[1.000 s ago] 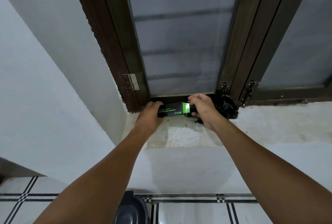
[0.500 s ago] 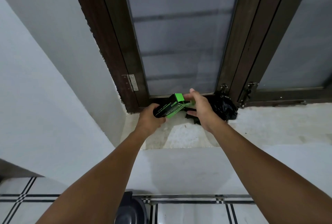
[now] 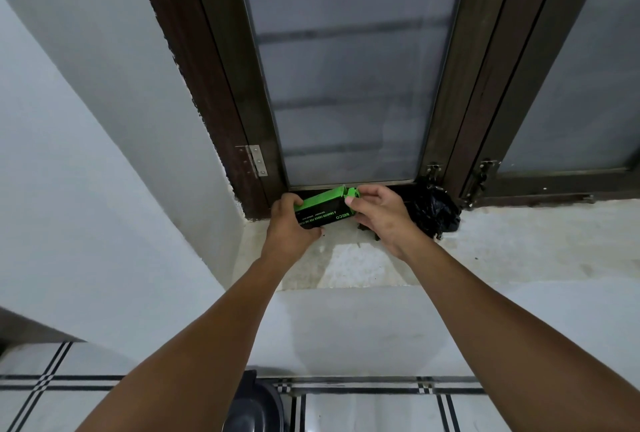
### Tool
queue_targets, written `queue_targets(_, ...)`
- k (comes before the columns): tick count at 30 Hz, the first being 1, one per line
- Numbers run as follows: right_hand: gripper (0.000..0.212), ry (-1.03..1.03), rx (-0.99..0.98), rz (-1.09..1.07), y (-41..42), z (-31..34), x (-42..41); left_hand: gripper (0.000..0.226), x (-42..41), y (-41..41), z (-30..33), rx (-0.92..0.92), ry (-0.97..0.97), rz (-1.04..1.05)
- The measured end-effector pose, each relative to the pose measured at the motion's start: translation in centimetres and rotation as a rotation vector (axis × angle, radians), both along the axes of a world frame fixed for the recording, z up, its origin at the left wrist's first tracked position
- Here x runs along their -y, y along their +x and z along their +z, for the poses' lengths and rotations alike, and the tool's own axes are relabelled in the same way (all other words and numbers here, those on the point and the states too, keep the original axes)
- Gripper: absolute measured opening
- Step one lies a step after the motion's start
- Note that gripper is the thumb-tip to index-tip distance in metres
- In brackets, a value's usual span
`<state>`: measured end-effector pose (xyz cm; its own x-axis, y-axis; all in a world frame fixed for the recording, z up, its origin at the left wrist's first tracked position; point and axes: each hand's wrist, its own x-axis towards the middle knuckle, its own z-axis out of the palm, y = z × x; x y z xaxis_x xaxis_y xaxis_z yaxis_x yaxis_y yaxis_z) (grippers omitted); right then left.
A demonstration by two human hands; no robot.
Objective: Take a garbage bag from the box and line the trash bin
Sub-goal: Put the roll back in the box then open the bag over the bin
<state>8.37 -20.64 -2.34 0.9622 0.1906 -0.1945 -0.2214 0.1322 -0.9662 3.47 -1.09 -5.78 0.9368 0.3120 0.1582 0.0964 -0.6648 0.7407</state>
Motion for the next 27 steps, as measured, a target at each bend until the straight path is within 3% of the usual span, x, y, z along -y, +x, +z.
queue_targets(8, 0.043, 0.053, -0.016, 0.074, -0.1, -0.2, 0.2, 0.081, -0.2, -0.4, -0.6, 0.081, 0.104, -0.003)
queue_targets(13, 0.047, 0.077, -0.01, 0.102, -0.1, -0.3, 0.3, 0.077, -0.5, -0.3, -0.3, 0.087, 0.166, -0.011)
queue_targets(19, 0.03, 0.103, -0.094, 0.104, 0.0, 0.1, 0.3, 0.074, -0.7, -0.3, 0.0, 0.028, 0.17, -0.03)
queue_targets(27, 0.033, -0.308, 0.021, 0.029, -0.3, 0.5, -0.2, 0.065, -0.9, -0.8, 0.2, 0.026, 0.046, -0.01)
